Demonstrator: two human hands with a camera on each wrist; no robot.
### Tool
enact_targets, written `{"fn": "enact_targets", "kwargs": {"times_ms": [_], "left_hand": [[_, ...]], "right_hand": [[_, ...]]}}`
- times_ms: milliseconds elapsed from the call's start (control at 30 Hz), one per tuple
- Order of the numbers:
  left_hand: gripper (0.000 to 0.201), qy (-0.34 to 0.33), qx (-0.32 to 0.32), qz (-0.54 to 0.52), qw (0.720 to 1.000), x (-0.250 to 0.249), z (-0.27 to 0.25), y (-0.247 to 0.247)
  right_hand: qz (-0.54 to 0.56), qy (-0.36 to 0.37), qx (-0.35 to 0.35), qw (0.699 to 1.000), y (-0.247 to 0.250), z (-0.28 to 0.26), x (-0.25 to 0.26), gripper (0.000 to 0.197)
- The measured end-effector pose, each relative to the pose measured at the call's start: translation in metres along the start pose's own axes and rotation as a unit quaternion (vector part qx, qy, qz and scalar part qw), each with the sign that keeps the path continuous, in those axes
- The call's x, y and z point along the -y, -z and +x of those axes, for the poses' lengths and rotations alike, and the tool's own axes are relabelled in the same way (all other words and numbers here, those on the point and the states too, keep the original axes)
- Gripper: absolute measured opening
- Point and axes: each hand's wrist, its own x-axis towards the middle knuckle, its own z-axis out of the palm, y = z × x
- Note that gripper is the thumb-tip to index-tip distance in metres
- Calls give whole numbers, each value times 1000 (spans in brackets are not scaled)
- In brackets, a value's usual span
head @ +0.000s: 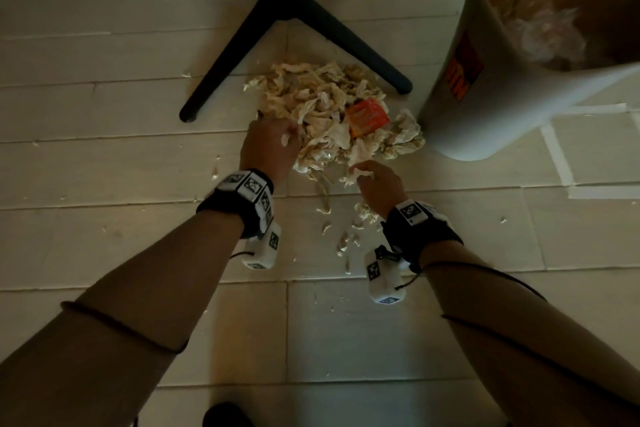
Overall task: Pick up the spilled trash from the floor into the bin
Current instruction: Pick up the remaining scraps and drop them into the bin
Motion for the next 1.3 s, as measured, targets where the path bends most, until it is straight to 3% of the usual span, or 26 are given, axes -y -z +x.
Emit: {"fn": "enact_targets", "kwargs": {"times_ms": [67,167,233,333,433,633,733,833,967,1000,1067,1133,1200,1233,1300], "left_hand": [[36,-4,31,30,999,-10,13,-9],[71,20,151,76,985,-15,22,-29],[79,11,195,123,973,-16,21,-41],[62,-8,178,194,965,-22,13,-51],[46,-32,148,195,969,-23,9,-50],[33,-99,80,64,990,-36,-2,-30],[38,-97,113,-26,989,-53,-23,-23],[35,-109,152,-90,978,-65,-44,-23],[22,-105,167,-160,967,-74,-65,-23],[20,-87,174,-180,964,-76,-69,-20],[21,-54,198,-222,953,-78,-73,-14],[41,-37,223,-249,942,-77,-76,-10],[41,-22,210,-253,944,-75,-77,-9],[39,-13,193,-265,944,-74,-76,-9],[47,4,166,-286,944,-75,-75,-7]], "right_hand": [[47,-20,-8,999,2,0,0,25],[131,-75,-29,988,4,4,-1,18],[148,-93,-10,985,6,9,-4,15],[149,-84,34,985,10,14,-9,23],[177,-104,44,978,10,14,-9,16],[311,-159,38,936,4,4,-1,40],[399,-181,84,895,-1,5,3,68],[464,-163,144,859,4,-3,5,54],[530,-86,223,814,15,-20,6,41],[525,-90,237,812,14,-20,2,41],[452,-102,221,858,13,-24,3,42],[383,-94,202,897,11,-28,2,51],[417,-45,221,880,12,-34,4,53],[445,-26,240,862,13,-39,7,46],[453,-2,248,856,14,-42,10,34]]}}
